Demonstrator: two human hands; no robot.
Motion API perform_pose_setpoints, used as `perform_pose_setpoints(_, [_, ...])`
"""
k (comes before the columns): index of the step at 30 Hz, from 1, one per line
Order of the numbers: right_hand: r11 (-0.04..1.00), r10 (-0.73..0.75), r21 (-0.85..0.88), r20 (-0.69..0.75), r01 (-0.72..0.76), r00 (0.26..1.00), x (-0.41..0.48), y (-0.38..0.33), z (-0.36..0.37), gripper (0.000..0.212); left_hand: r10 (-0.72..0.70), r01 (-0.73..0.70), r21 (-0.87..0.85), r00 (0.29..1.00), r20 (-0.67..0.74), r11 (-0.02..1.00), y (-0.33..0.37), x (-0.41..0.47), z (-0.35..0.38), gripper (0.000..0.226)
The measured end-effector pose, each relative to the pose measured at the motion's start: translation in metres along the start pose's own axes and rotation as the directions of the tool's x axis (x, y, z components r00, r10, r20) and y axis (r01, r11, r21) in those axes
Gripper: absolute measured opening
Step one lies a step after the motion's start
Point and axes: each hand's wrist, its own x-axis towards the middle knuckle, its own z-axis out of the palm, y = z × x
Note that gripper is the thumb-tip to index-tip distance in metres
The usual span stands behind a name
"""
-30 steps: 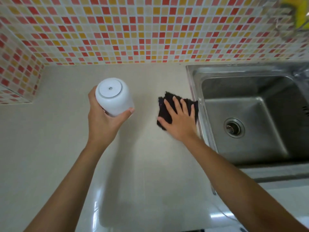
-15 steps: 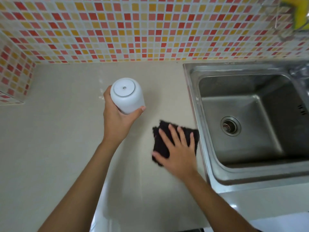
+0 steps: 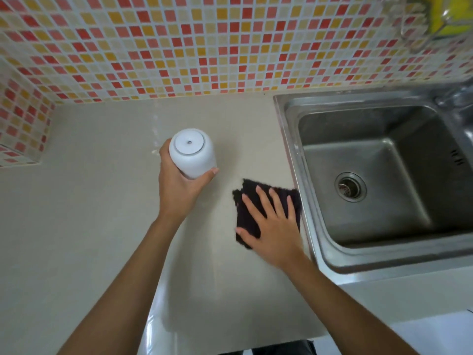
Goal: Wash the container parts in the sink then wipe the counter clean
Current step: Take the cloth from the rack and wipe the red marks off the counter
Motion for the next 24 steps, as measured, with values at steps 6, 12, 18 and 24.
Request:
perform_pose_setpoints(6, [1.000,0.020,0.017,0.005,-0.020,1.000,-0.032,0.011,0.001,0.074,-0.015,0.017,-0.041,0.999,0.039,0.999,-0.005,-0.007,0.015,0.090])
perform_pose_setpoints(12, [0.997,0.082,0.008,-0.018,-0.082,0.996,-0.031,0.007,0.003,0.072,-0.028,0.032,-0.063,0.997,0.070,0.997,-0.010,-0.016,0.028,0.089])
perform_pose_setpoints(18, [0.996,0.086,0.002,-0.017,-0.086,0.996,-0.031,0.006,0.004,0.070,-0.029,0.033,-0.057,0.997,0.069,0.998,-0.013,-0.023,0.030,0.093])
perform_pose_setpoints(24, [0.995,0.074,0.064,0.006,-0.074,0.997,-0.031,0.007,-0.003,0.062,-0.133,0.132,0.008,0.990,0.057,0.991,-0.026,-0.039,0.032,0.103])
